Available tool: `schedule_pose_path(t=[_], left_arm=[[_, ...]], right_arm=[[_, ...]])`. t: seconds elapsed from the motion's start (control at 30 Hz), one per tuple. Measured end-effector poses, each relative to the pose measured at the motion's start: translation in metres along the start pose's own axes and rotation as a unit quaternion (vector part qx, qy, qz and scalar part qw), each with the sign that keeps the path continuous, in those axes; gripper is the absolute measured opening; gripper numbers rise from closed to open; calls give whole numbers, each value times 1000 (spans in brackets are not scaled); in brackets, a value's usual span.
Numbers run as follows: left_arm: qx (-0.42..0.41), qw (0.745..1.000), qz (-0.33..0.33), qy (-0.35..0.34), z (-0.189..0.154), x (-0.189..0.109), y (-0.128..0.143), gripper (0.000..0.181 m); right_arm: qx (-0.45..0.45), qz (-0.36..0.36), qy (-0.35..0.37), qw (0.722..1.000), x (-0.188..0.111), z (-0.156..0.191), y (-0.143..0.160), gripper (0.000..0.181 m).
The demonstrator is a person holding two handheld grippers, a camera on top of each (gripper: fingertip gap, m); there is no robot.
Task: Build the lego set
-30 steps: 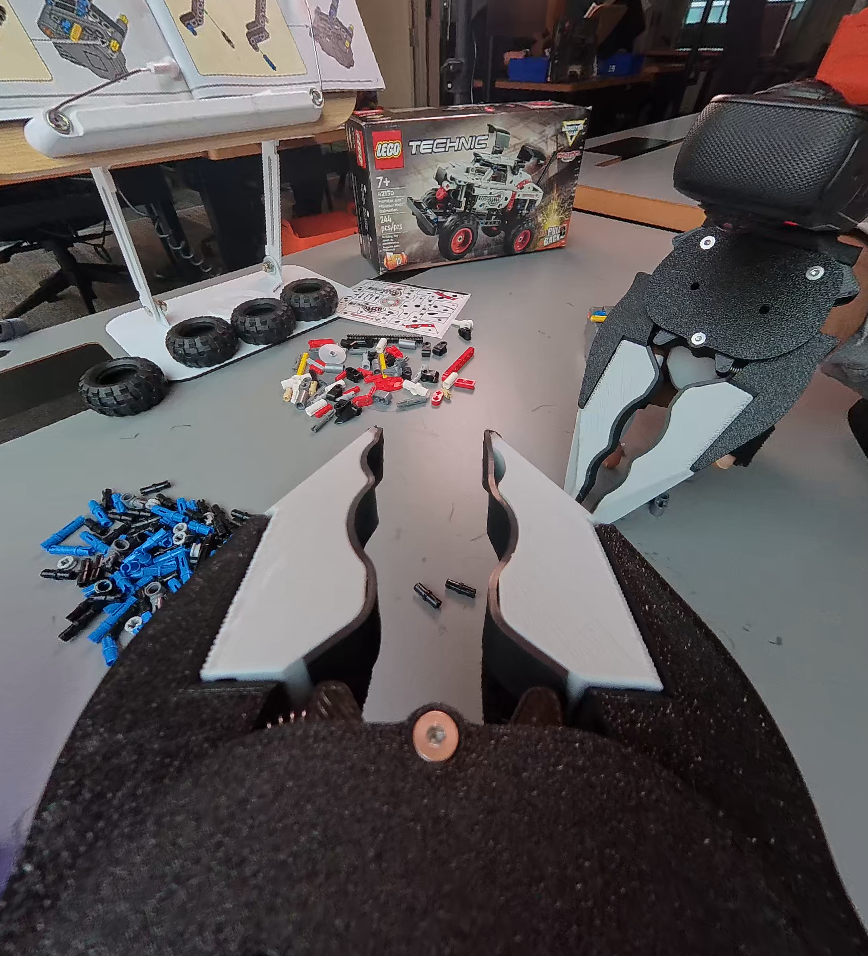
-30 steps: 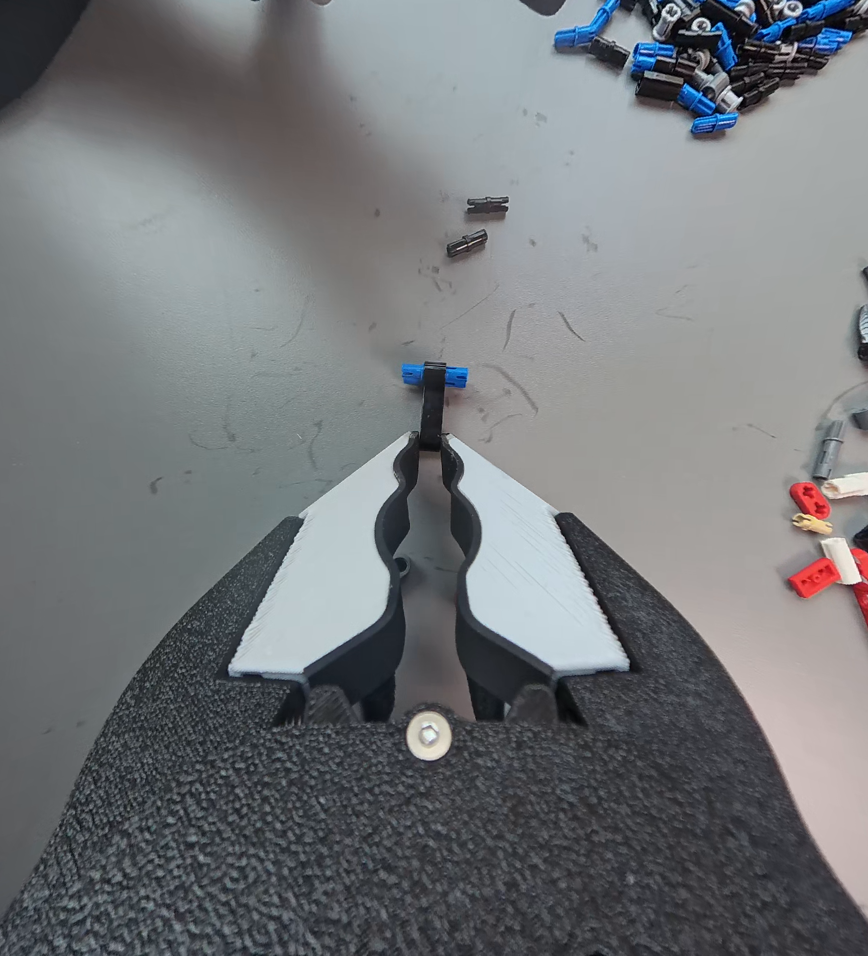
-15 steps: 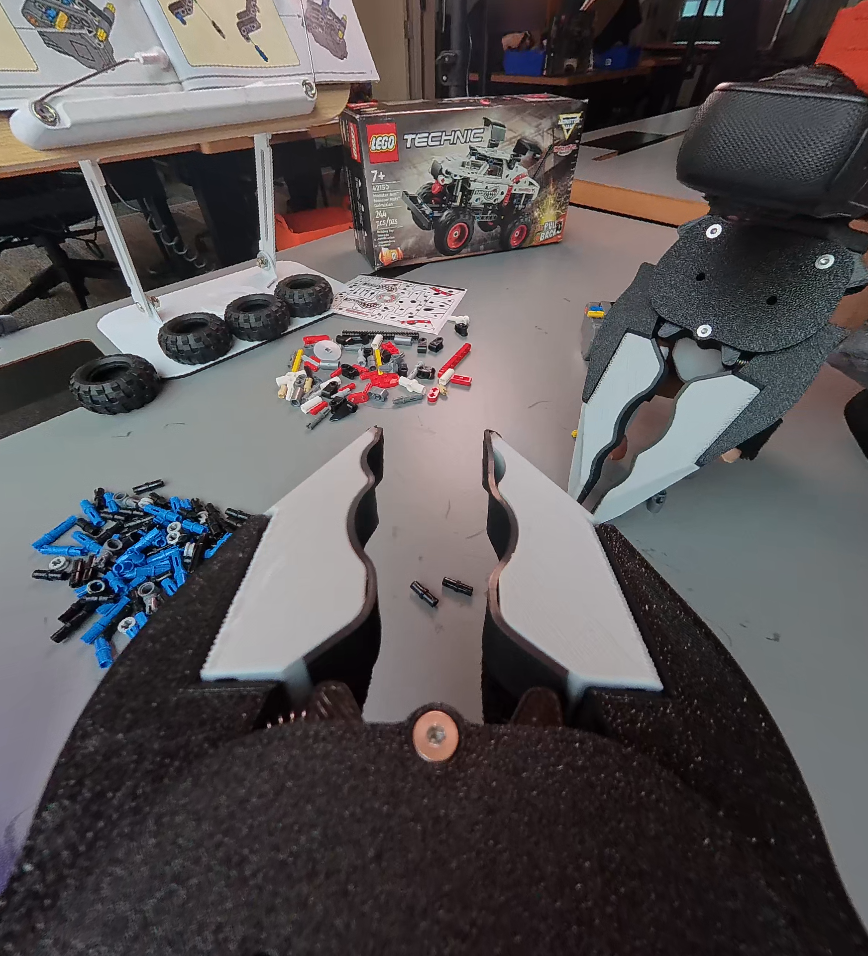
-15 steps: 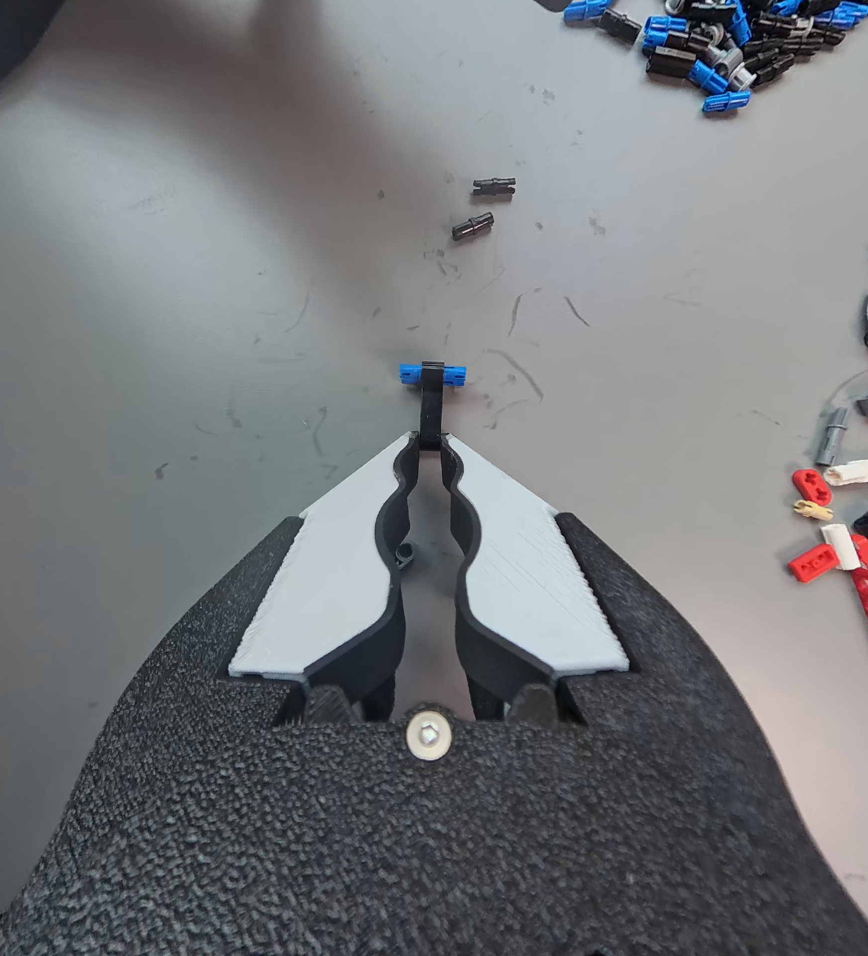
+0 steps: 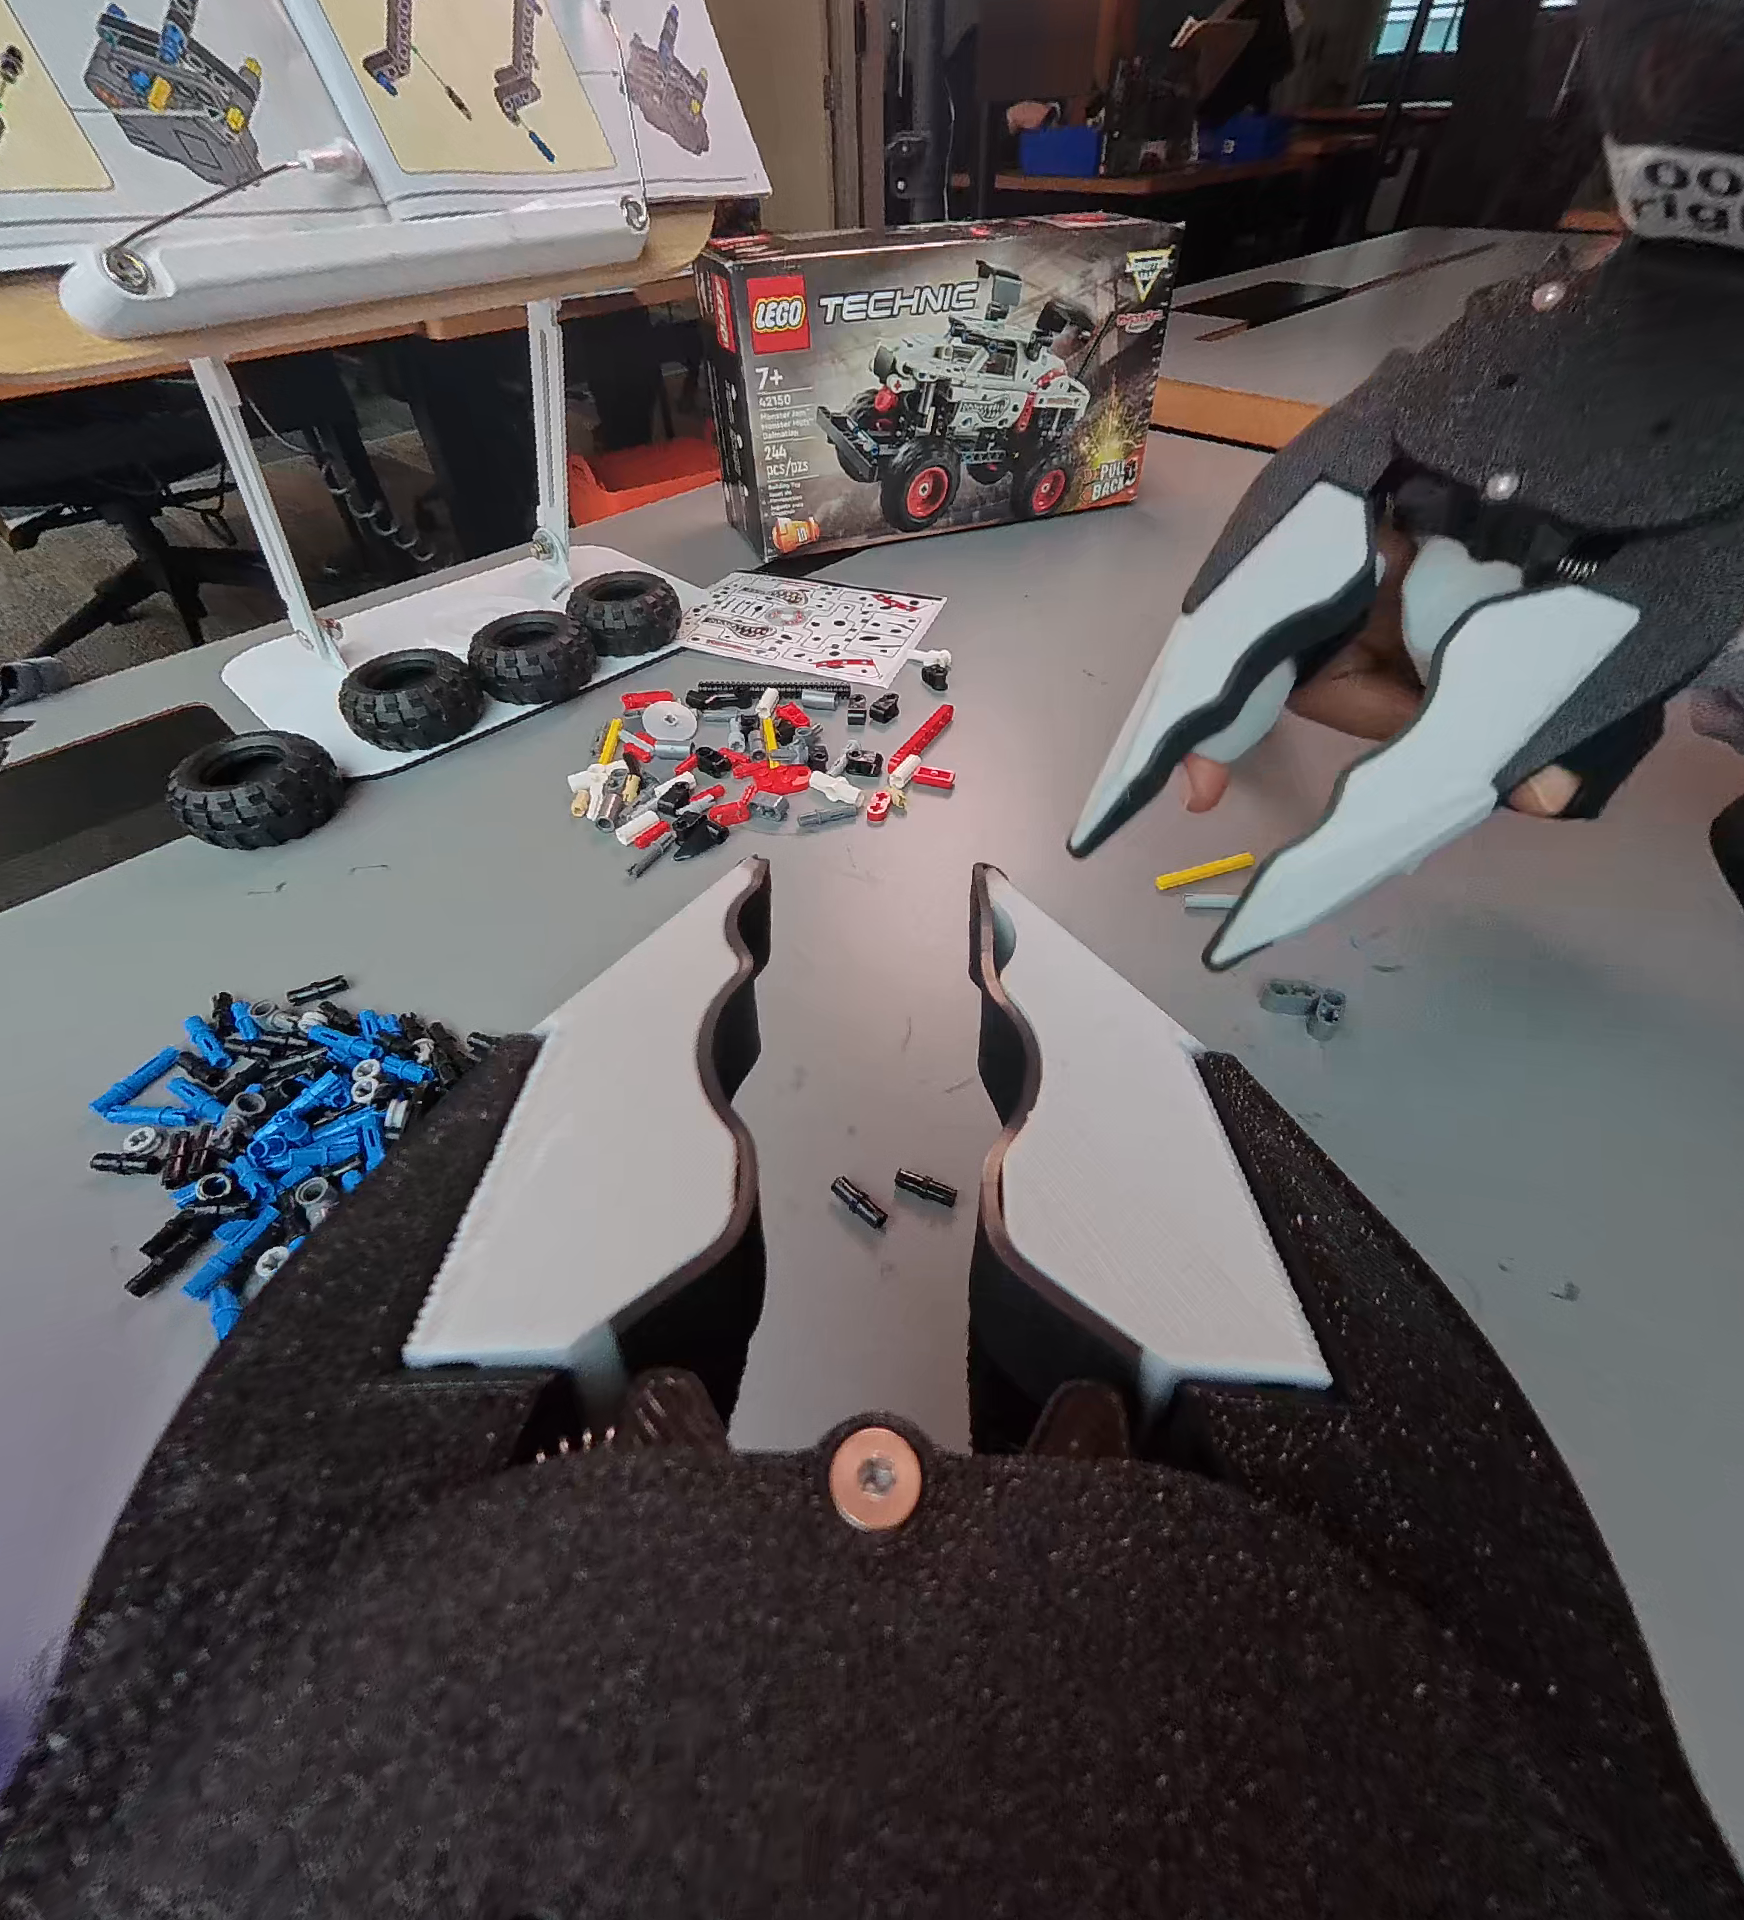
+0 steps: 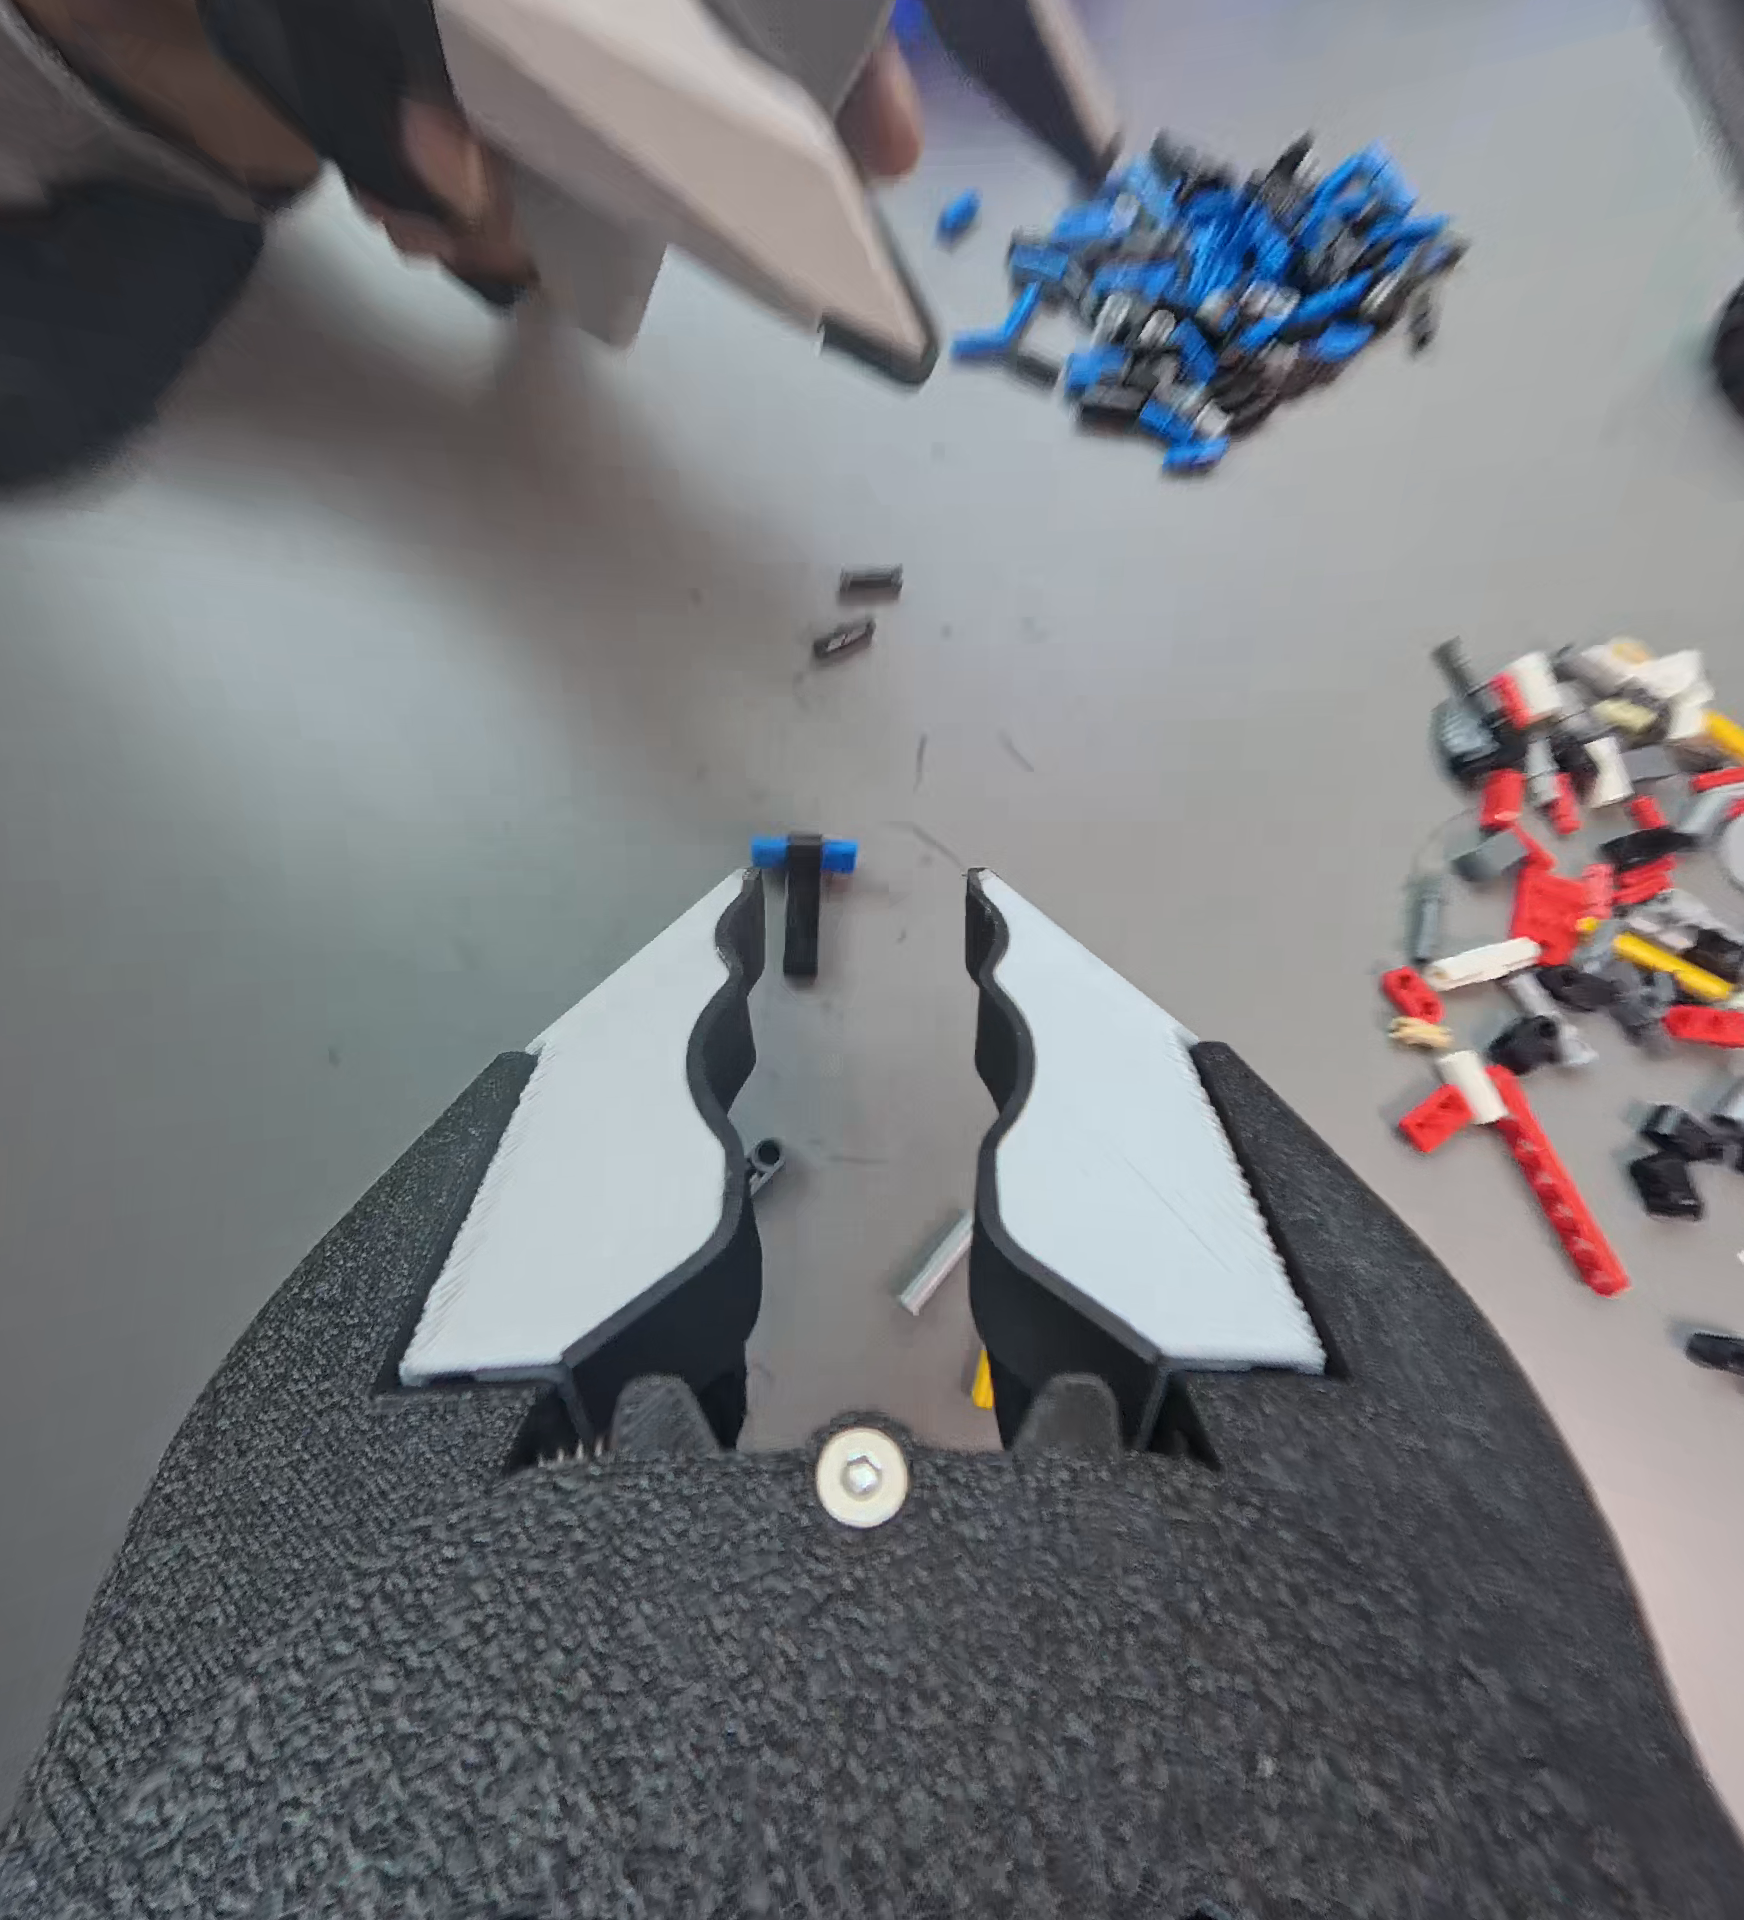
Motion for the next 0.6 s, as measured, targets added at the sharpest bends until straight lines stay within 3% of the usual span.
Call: schedule_pose_path(t=[0.03,0.17,0.27,0.4,0.6], left_arm=[[0,1000,-4,-3,1,-1,-1,38],[-9,1000,-17,-12,5,-3,-4,38],[-22,999,-26,-18,8,-4,-4,38],[-40,998,-35,-25,14,-6,-4,38],[-63,997,-41,-24,17,-7,-5,38]], right_arm=[[9,-54,15,998,-12,-5,-11,42],[73,-280,92,953,-69,-28,-36,45],[110,-376,180,902,-99,-39,-22,40],[130,-379,253,881,-109,-39,12,37],[94,-341,298,887,-116,-41,27,32]])
Point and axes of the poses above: each gripper's, where its closed fingertips meet, x out along the fingers, y out of its underside, z = x × y across the jaws, the point moved 6 cm from there along -x, back along the fingers, and after that the axes turned 4 degrees about x, right-handed, at the moved point
